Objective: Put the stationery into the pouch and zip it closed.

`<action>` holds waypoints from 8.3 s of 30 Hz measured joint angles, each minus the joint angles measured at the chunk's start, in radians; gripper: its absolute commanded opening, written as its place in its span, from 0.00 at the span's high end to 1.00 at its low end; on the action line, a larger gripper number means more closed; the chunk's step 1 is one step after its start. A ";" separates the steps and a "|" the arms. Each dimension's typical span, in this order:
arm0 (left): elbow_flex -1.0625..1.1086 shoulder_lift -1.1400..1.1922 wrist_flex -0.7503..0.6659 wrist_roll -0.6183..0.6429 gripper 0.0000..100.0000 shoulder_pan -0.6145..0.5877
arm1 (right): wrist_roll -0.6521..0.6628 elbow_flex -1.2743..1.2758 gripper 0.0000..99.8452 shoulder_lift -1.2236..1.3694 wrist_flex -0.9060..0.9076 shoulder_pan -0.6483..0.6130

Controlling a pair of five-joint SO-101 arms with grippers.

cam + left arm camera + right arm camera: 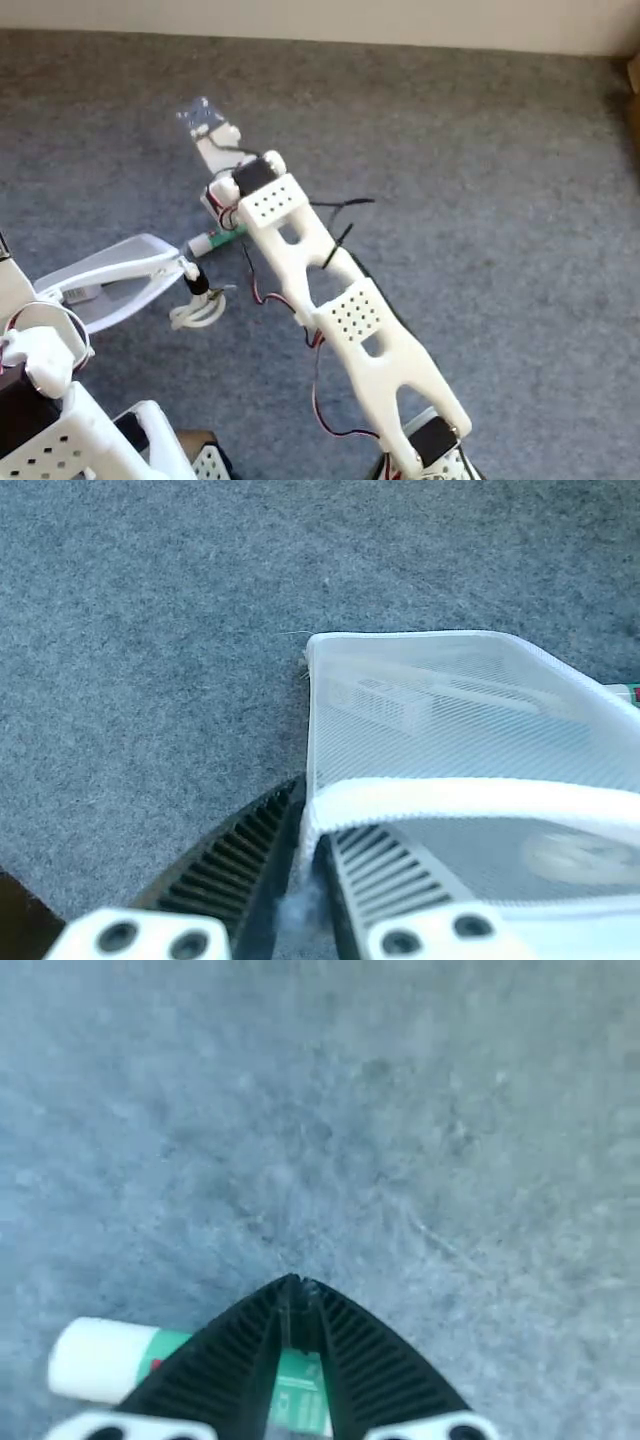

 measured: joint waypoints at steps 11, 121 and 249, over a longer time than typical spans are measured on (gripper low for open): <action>0.000 0.000 0.000 0.000 0.99 0.000 | 0.005 -0.005 0.99 -0.011 0.367 -0.021; 0.014 0.000 -0.003 0.000 0.99 0.002 | 0.298 1.030 0.82 -0.724 0.107 0.005; 0.014 0.000 -0.003 0.000 0.99 0.011 | -0.209 2.289 1.00 -1.906 -1.677 -0.477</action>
